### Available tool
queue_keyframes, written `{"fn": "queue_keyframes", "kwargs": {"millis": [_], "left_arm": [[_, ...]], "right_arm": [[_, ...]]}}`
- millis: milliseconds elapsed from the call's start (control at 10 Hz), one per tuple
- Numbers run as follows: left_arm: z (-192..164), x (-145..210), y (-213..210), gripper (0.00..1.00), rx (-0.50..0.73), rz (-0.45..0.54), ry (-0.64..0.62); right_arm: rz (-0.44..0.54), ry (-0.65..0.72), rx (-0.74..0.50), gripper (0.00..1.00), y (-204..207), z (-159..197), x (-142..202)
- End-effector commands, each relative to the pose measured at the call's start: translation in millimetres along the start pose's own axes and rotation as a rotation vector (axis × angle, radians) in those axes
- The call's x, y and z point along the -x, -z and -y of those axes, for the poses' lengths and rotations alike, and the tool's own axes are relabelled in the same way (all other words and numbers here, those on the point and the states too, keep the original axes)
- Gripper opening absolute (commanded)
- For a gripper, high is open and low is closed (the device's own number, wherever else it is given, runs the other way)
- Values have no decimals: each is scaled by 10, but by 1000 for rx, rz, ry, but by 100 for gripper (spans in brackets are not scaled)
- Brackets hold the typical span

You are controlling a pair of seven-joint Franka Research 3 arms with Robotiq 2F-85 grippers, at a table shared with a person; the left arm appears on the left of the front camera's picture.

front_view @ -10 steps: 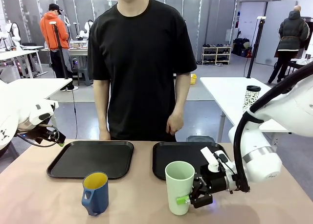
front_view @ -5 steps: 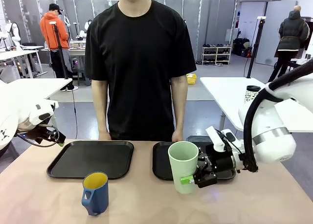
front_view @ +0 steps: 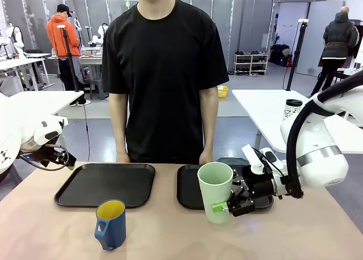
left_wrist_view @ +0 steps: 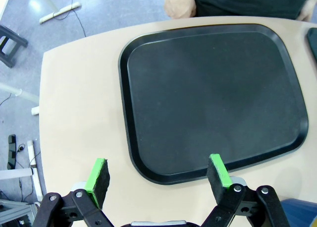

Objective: Sort and store the cups by type.
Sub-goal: Pick up the Reusable plastic cup, then place the picked Reusable plastic cup into the Flat Tray indicated by the person.

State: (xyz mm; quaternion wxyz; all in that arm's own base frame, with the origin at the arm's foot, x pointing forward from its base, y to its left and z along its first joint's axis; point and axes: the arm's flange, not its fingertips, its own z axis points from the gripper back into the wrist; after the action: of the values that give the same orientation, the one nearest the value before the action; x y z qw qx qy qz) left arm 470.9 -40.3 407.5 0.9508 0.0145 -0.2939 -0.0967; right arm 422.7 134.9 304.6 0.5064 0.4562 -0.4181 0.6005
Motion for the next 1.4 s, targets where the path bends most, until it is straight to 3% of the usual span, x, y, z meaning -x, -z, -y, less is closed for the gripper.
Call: {"fn": "queue_keyframes", "kwargs": {"millis": [0,1300], "left_arm": [[-12,-4,-1,100,1,2,3],[-12,-4,-1,100,1,2,3]], "right_arm": [[5,-1,-2,49,27,5,-6],[5,-1,-2,49,27,5,-6]]}}
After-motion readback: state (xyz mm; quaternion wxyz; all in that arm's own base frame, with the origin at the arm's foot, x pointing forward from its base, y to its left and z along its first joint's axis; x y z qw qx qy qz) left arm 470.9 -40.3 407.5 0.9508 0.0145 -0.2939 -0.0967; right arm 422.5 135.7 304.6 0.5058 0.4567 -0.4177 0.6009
